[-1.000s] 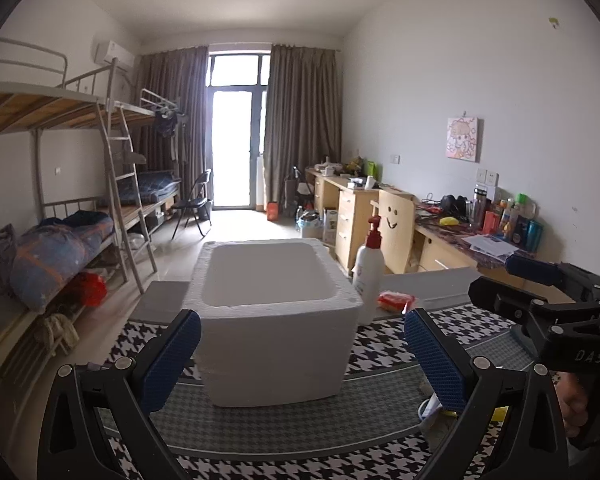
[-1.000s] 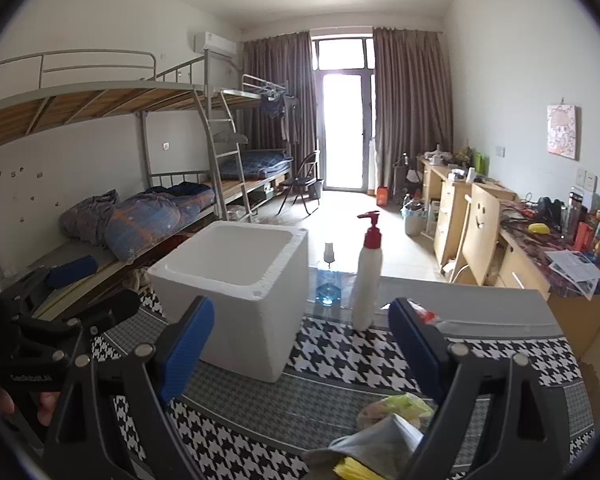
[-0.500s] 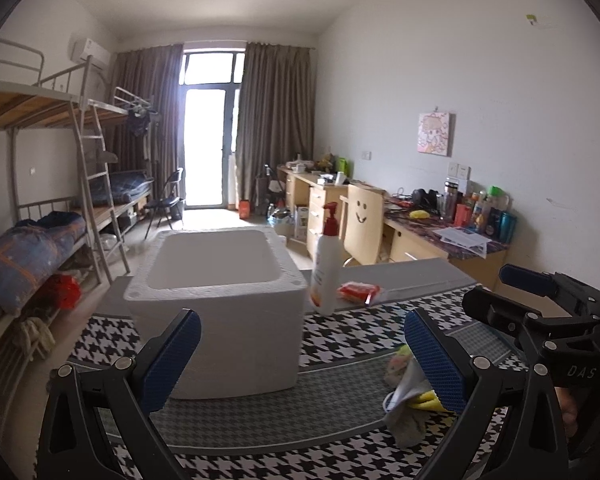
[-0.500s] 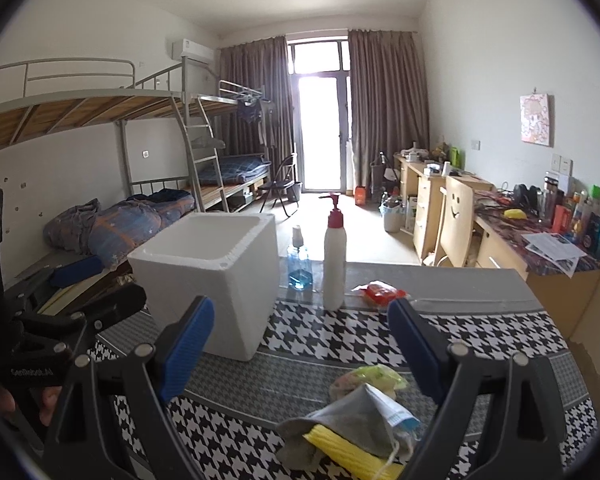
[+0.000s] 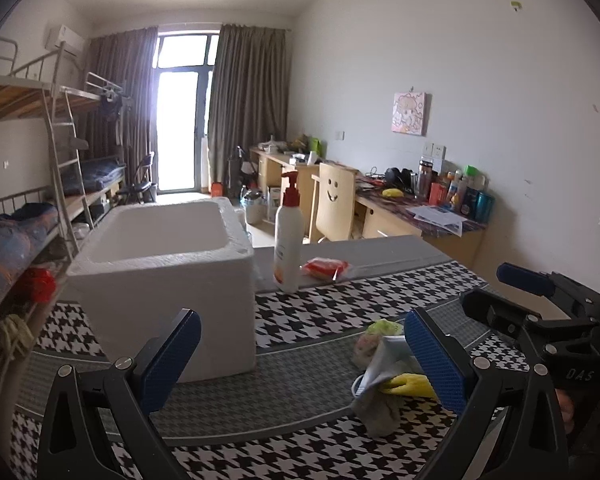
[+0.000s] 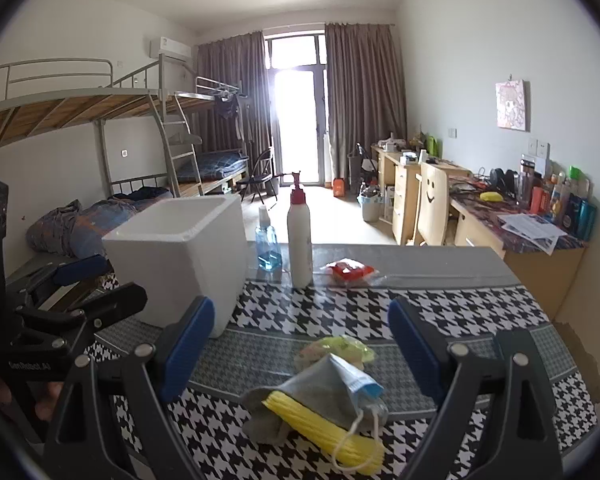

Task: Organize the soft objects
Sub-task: 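Move both open grippers back from the box toward the remaining pile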

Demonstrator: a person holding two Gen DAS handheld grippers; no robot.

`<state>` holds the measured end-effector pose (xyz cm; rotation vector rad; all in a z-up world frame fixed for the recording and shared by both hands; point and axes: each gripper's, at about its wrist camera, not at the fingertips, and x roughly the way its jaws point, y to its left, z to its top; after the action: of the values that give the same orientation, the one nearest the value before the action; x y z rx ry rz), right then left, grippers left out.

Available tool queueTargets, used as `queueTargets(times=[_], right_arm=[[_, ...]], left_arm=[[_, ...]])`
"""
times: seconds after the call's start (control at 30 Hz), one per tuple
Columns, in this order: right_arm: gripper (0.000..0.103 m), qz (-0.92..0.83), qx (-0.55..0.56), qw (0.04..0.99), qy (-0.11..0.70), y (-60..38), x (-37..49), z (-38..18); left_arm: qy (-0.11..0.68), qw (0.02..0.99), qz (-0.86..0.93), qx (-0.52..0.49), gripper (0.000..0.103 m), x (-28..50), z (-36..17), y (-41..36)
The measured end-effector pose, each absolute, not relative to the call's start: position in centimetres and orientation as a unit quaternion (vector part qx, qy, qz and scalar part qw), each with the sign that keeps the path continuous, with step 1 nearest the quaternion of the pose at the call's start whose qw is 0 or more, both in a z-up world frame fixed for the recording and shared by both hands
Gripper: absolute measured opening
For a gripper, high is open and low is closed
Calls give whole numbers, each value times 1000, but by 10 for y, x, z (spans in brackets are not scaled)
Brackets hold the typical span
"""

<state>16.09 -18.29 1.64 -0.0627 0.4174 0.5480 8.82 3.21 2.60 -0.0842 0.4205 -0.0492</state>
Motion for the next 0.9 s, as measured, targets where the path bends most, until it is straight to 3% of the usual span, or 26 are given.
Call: queueTargets(times=[0.9], right_arm=[[91, 253, -47, 931, 259, -199, 166, -37]], left_arm=[[272, 960, -64, -33, 102, 115, -17, 12]])
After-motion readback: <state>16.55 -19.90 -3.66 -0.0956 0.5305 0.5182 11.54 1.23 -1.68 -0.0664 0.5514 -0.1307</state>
